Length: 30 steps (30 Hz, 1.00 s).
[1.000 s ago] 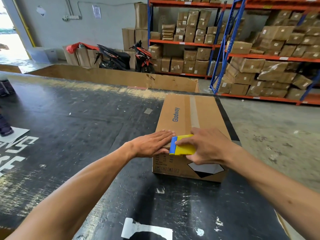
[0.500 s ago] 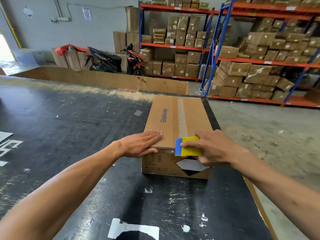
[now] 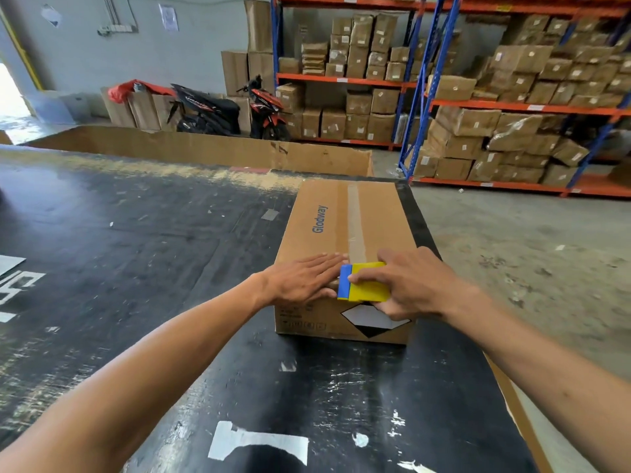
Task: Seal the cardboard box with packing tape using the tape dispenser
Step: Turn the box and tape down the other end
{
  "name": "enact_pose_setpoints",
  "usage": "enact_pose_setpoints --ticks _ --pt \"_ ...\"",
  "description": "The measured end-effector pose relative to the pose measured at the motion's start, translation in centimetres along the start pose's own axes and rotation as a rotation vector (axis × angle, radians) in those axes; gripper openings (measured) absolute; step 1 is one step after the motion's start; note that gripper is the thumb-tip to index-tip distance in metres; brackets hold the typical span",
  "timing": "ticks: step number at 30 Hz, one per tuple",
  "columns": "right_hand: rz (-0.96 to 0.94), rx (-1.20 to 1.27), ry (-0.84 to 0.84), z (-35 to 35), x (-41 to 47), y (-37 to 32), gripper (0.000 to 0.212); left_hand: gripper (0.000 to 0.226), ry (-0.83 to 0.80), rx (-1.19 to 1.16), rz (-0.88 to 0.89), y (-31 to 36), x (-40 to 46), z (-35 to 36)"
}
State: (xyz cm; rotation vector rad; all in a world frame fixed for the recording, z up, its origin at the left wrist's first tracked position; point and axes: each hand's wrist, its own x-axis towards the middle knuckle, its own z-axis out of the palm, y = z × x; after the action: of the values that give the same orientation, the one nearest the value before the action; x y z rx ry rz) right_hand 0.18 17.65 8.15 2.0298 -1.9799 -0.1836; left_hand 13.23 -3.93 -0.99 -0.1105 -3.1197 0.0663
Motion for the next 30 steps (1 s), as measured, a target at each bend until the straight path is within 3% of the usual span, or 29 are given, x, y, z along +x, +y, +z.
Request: enact_pose_setpoints --ticks 4,11,15,25,30 --pt "0.003 0.03 0.048 0.1 -1.0 0.4 0.057 0.087 -0.01 -0.012 -0.005 -0.4 0.0 0.1" --pt "-0.036 0.001 -0.01 0.4 -5.1 5.0 0.06 0.076 -0.002 0.021 -0.038 -0.4 -0.2 0.2" --pt "-0.014 -0.054 -0.069 -0.2 -4.3 4.3 0.058 0.072 -0.005 0.029 -0.03 0.0 -0.3 -0.2" --pt "-0.024 -0.101 -0.089 -1.2 -3.1 3.6 0.053 0.08 0.064 0.083 -0.002 2.9 2.9 -2.2" --pt "-0.018 -0.054 -0.07 -0.7 -3.5 4.1 0.054 0.085 0.014 -0.048 -0.02 3.3 4.3 -0.3"
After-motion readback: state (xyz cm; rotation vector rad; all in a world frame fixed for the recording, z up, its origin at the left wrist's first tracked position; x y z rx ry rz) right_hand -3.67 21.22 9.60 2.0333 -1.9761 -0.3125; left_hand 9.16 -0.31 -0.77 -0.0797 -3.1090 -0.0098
